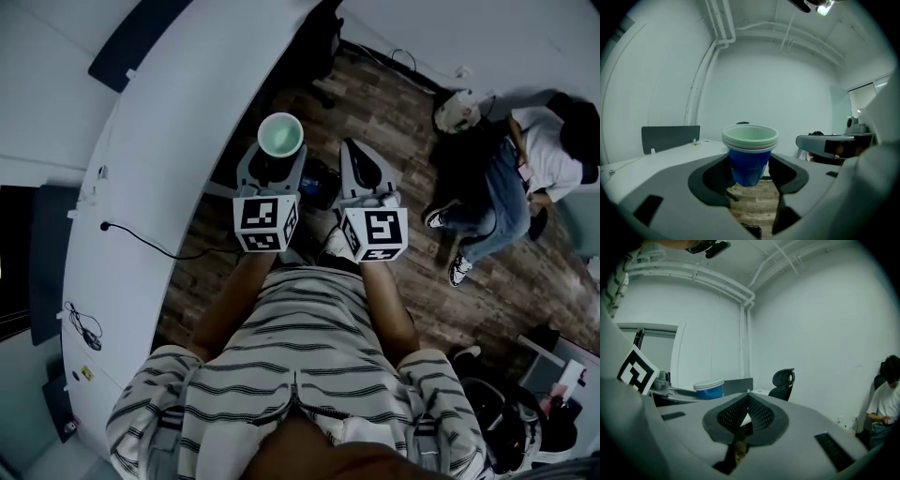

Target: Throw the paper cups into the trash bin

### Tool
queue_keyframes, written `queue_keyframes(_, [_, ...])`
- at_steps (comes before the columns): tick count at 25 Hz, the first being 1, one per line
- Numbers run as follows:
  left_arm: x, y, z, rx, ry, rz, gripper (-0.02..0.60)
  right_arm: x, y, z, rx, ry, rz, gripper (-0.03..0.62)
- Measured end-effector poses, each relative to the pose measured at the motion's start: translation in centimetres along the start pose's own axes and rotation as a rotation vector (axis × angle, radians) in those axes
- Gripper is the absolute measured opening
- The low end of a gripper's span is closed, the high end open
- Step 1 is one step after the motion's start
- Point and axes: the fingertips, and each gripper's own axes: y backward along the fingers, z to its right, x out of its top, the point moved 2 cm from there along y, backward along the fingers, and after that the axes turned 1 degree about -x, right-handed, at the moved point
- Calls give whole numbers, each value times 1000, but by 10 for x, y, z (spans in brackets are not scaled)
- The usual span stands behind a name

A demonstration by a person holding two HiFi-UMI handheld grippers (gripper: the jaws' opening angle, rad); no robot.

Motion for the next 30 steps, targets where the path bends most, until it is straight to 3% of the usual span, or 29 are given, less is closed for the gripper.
queue_keyframes(12, [-34,-37,47,-102,-22,-98,275,-30,18,49,-77,-47,-50,9])
queue_keyframes(30, [-106,-80,61,-150,-2,-235,275,-94,8,82,-121,-92,-142,11])
